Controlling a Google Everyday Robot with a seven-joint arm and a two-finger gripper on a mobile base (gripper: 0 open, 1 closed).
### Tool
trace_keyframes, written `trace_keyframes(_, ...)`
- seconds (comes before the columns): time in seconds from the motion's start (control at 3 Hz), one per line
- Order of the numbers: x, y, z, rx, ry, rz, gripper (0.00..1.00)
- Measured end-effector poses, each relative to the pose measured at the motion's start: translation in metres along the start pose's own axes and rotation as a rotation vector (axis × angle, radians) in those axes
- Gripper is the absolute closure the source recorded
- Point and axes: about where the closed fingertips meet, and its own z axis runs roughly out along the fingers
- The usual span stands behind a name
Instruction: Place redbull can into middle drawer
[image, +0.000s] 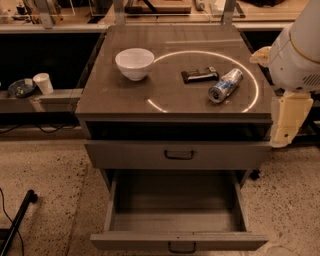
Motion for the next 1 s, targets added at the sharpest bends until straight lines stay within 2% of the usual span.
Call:
trace_keyframes(0.33, -0.003, -0.02, 0.015, -0.035, 0.046, -0.129, 0.0)
trace_keyframes(0.67, -0.009, -0.046, 0.037, -0.112, 0.045, -0.288, 0.0)
trace_keyframes(1.0, -0.012, -0.066, 0.047, -0.122, 0.027, -0.469, 0.0)
